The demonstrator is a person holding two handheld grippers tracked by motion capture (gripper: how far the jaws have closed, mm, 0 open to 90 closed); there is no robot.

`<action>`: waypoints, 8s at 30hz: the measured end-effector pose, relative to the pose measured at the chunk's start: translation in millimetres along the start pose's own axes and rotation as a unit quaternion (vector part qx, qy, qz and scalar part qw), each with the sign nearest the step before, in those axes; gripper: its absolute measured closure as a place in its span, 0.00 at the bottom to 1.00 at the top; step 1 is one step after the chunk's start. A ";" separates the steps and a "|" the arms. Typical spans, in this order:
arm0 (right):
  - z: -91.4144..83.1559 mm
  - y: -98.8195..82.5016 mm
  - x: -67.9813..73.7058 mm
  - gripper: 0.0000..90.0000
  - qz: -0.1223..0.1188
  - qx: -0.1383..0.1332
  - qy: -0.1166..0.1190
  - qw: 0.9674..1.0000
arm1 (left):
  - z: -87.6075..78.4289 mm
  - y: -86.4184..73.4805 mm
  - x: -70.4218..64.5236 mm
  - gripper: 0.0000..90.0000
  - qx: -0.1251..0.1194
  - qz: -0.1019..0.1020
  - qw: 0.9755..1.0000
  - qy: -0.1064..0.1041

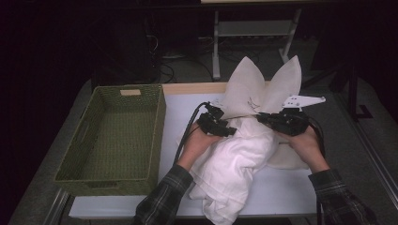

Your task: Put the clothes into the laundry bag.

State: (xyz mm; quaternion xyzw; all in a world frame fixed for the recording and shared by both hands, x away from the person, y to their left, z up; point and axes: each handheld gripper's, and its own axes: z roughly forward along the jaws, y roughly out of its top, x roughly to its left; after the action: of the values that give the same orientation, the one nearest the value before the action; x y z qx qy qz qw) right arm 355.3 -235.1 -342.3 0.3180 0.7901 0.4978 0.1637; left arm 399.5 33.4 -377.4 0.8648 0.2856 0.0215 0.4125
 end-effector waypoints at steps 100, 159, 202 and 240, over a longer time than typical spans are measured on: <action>-54.4 -58.8 -8.6 0.93 0.006 0.055 -0.018 0.998 | 32.1 7.4 -44.9 0.42 -0.013 0.006 0.999 -0.029; -51.3 -61.2 -8.2 0.93 -0.004 0.062 -0.029 0.998 | 5.8 7.9 -40.2 0.99 -0.026 0.059 0.993 -0.103; -53.2 -59.9 -9.2 0.93 -0.002 0.054 -0.036 0.998 | -26.9 9.8 -22.7 0.51 -0.031 0.033 0.998 -0.033; -50.2 -62.0 -8.5 0.93 -0.005 0.059 -0.034 0.998 | 32.9 -41.8 74.0 0.57 0.045 -0.051 0.989 0.128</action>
State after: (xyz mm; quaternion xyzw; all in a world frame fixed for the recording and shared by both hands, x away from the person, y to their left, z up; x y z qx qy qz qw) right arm 311.7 -293.8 -375.4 0.3396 0.8140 0.4380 0.1740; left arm 450.5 69.0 -444.1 0.8570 0.3804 0.0981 0.3334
